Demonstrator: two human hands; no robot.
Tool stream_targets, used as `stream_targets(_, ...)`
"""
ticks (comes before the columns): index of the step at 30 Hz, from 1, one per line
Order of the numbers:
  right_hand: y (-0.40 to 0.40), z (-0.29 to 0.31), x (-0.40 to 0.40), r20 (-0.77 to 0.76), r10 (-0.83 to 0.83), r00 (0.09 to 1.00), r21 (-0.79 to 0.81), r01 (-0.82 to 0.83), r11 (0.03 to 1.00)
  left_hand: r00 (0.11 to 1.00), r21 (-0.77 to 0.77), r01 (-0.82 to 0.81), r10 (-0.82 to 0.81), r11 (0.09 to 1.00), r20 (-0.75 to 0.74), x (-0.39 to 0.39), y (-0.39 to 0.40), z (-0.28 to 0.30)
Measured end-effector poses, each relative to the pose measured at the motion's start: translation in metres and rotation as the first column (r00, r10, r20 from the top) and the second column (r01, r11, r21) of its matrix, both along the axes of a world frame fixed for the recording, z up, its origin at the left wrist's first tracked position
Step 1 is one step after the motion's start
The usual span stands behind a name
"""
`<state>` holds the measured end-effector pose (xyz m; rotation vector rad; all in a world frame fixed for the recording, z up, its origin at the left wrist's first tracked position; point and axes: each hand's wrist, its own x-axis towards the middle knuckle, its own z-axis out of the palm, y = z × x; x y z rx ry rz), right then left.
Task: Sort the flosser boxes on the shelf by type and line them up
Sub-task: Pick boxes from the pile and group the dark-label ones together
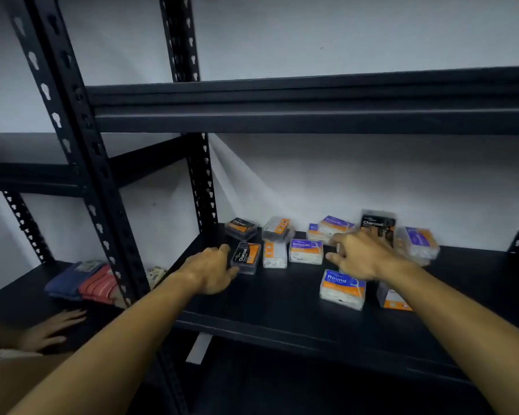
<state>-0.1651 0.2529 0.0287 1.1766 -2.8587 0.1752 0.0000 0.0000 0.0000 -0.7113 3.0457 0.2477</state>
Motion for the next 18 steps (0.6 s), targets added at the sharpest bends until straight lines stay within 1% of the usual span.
stream_targets(5, -0.027, -0.019, -0.034, 0.120, 0.033, 0.992, 0.004, -0.034, 0.999, 0.989, 0.044, -0.147, 0.146, 0.988, 0.026, -0.030, -0.004, -0.018)
stream_targets(9, -0.050, -0.027, -0.053, 0.136, 0.054, 0.989, -0.013, -0.052, 0.999, 0.968, 0.121, -0.249, 0.247, 0.961, 0.033, -0.063, -0.013, -0.023)
stream_targets(13, -0.071, -0.032, -0.063, 0.140, 0.053, 0.989, -0.060, -0.045, 0.997, 0.957, 0.125, -0.282, 0.270, 0.951, 0.104, -0.091, -0.018, -0.028)
stream_targets(16, -0.090, -0.033, -0.070, 0.152, 0.022, 0.988, -0.051, -0.015, 0.999, 0.950, 0.198, -0.291, 0.258, 0.936, 0.177, -0.106, -0.026, -0.032)
stream_targets(18, -0.104, -0.032, -0.074, 0.175, 0.007, 0.985, -0.043, 0.001, 0.999, 0.951, 0.263, -0.287, 0.240, 0.921, 0.197, -0.110, -0.031, -0.034)
